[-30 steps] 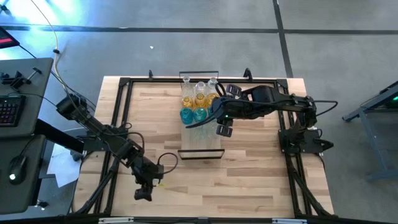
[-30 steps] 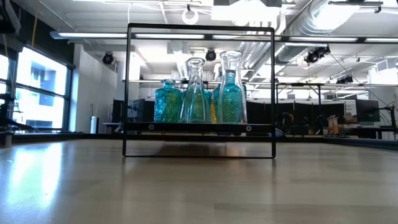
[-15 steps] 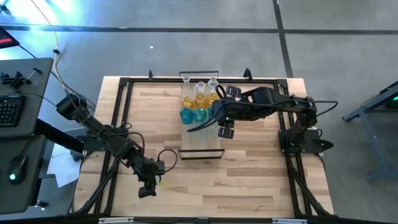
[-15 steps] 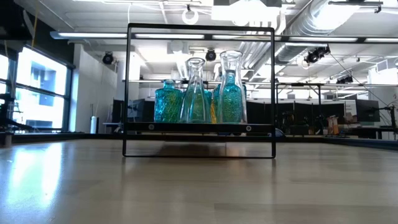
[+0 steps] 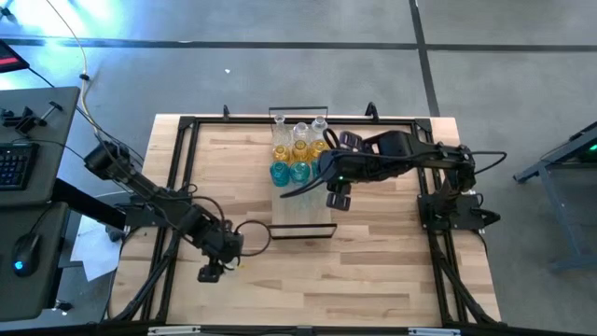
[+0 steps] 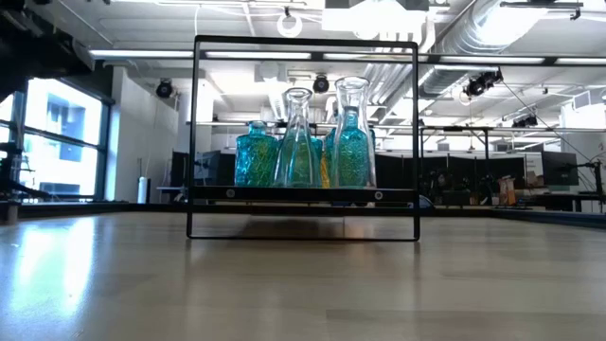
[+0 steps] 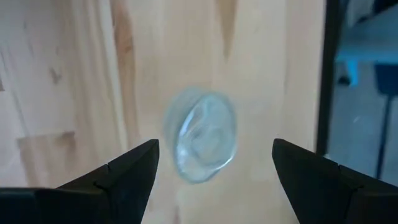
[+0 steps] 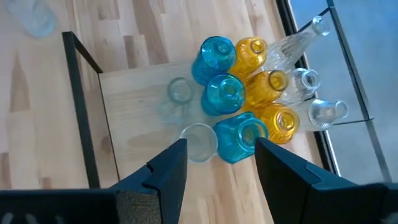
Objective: Sort vases onto shelf
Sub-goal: Put the transparent flower vase on the shelf aligned with the other transparent flower vase
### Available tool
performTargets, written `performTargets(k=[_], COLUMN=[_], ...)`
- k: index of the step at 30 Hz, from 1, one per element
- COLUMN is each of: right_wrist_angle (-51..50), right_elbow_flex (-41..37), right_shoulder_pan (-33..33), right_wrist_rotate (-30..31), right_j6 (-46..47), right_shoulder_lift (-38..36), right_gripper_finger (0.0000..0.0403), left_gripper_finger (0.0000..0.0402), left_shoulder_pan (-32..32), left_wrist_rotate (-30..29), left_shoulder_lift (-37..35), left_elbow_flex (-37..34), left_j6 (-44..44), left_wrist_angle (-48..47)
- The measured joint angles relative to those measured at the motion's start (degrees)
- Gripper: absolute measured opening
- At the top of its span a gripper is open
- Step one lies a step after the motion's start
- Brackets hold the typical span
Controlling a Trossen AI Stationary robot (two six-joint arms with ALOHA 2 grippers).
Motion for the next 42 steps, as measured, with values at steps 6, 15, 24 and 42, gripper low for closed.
performTargets(k=[6,15,24,42], right_wrist_angle=[0.0,0.0,0.0,-0.1], right_elbow_flex=[0.0,0.0,0.0,0.0], right_shoulder_pan=[0.6,0.6,0.6,0.6], right_wrist_rotate=[0.0,0.0,-1.4,-1.8], right_j6=[2.2,4.7,4.3,2.3], right_shoulder_lift=[0.0,0.0,0.0,0.0], right_gripper_finger=[0.0170,0.0170,0.0170,0.0170], left_gripper_finger=[0.0305,0.0305,0.0305,0.0305], left_shoulder_pan=[0.1,0.2,-0.5,-2.4], left_wrist_rotate=[0.0,-0.3,-0.3,0.0], left_shoulder_lift=[1.5,6.1,9.8,11.0], left_elbow_flex=[-0.1,-0.1,-0.2,-0.2], left_j6=[6.3,12.6,10.6,3.4], left_wrist_angle=[-1.4,-0.8,3.1,2.6])
